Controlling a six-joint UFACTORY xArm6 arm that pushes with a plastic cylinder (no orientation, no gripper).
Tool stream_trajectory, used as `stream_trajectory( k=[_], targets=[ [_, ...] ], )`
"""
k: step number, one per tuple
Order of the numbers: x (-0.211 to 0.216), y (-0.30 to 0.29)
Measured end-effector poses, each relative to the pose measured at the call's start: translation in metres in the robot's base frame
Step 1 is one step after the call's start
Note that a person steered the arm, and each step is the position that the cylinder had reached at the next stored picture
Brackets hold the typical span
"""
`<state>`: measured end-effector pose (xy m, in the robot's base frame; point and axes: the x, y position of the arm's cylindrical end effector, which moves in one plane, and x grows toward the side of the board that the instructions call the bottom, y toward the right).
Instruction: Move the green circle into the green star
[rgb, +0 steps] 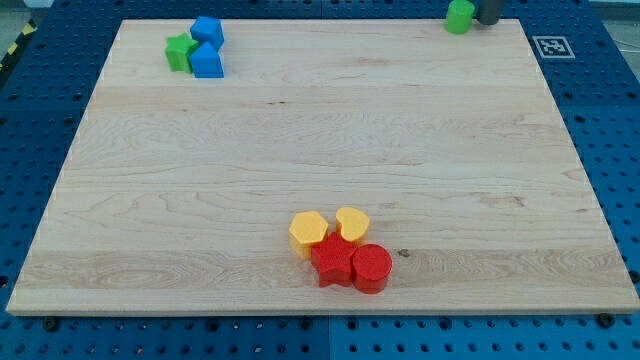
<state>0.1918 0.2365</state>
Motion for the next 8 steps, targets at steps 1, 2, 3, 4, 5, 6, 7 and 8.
stream_trajectory(
  k=[1, 2, 3, 4, 5, 6, 7, 8],
  targets=[
    [-0.001, -0.029],
    [0.000, -0.100],
    [0.005, -0.192],
    [0.024, -0.207],
    [0.020, -0.150],
    [0.000, -0.173],
    [0.001, -0.193],
    [0.001, -0.244]
  ],
)
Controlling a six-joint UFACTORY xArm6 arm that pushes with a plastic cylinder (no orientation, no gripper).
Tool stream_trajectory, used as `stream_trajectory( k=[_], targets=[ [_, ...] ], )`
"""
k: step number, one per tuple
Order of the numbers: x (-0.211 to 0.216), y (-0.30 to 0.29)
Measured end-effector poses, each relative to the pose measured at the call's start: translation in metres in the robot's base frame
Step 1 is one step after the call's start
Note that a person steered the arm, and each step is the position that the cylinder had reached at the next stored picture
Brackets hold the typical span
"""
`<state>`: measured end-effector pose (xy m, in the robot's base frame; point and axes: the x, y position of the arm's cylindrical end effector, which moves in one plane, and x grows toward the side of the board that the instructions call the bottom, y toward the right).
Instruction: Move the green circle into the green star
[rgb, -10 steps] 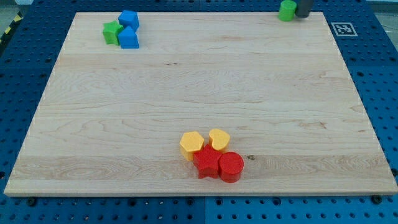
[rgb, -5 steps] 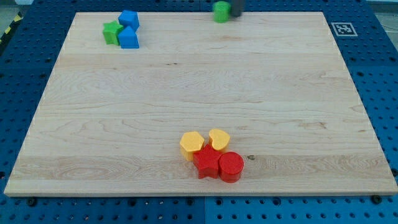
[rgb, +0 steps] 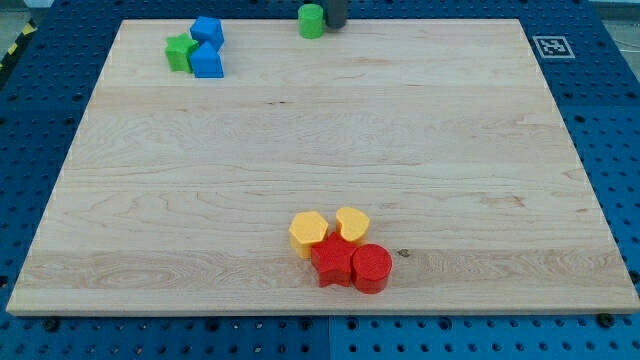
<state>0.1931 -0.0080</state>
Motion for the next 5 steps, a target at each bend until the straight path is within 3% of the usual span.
stream_trajectory(
  k=[1, 5],
  targets=[
    [0.000, -0.074],
    [0.017, -0.100]
  ],
)
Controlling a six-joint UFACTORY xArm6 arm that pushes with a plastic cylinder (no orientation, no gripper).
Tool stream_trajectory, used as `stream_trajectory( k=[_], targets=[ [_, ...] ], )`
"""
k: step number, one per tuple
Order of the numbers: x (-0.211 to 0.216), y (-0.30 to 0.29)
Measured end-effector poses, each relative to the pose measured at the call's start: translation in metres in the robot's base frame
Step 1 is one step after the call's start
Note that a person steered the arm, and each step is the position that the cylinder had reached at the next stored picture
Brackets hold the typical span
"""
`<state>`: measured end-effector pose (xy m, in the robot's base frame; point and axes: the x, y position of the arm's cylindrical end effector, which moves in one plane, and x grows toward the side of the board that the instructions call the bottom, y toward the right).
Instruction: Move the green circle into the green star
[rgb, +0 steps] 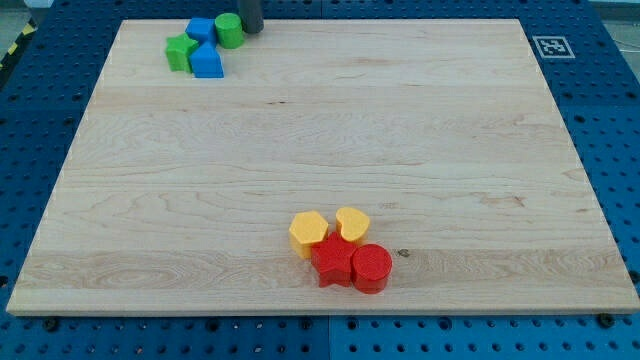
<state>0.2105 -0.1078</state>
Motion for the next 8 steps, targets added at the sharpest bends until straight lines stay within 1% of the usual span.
stream_trajectory(
  k=[2, 3, 4, 5, 6, 7, 8],
  targets=[
    [0.002, 0.000],
    [0.002, -0.016],
    [0.002, -0.046],
    [0.003, -0.056],
    [0.013, -0.018],
    [0.054, 0.047],
    [0.117, 0.066]
  ],
)
